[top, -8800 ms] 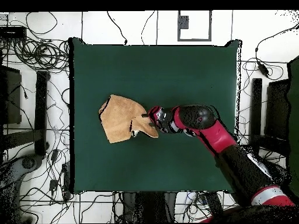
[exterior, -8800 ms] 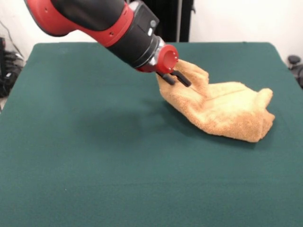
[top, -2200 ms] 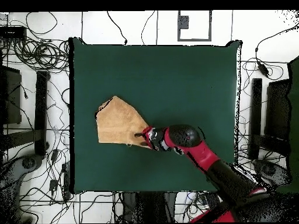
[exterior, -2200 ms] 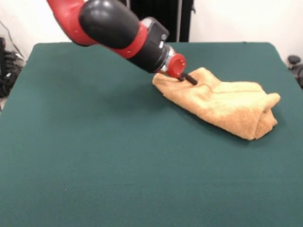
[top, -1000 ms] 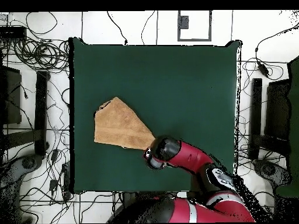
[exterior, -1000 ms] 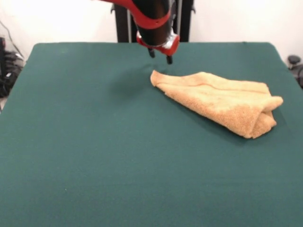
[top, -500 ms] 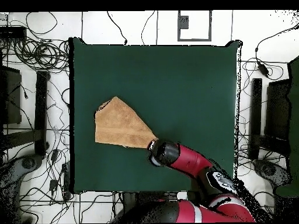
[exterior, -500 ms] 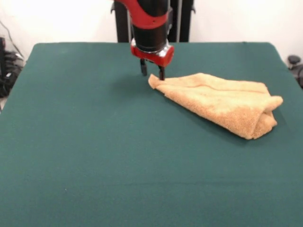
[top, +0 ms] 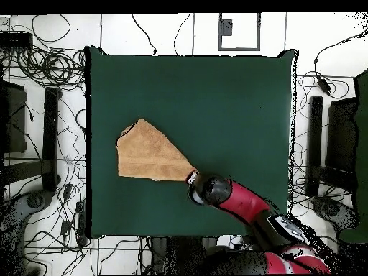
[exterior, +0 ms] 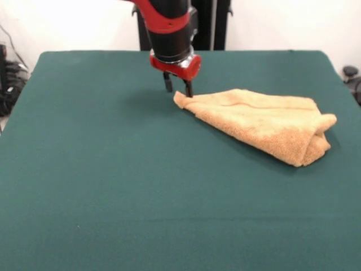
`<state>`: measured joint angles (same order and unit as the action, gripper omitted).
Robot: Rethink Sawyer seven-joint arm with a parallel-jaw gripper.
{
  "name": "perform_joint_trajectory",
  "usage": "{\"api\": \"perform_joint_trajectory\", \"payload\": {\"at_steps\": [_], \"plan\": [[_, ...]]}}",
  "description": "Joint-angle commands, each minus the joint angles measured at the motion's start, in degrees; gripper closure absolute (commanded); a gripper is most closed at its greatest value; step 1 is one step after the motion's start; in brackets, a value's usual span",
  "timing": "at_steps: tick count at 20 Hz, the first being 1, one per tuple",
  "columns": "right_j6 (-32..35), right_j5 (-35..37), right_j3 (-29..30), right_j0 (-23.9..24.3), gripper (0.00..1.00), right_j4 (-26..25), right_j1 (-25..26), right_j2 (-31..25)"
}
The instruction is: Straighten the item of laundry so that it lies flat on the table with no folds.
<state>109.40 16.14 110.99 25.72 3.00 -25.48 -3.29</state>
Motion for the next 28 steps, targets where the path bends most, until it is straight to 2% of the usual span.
{"api": "perform_joint_trajectory", "payload": {"at_steps": [1, 9, 16, 28], "plan": [[7.37, -8.9, 0.03, 4.65, 0.0, 1.7, 5.05, -14.07], [13.24, -16.0, 1.55, 4.17, 0.0, 2.19, 4.2, -13.27], [16.83, -20.42, 5.31, 5.72, 0.0, 3.84, 3.03, -15.84], [15.71, -27.23, 9.8, 9.59, 0.0, 0.26, 2.55, -20.17]]}}
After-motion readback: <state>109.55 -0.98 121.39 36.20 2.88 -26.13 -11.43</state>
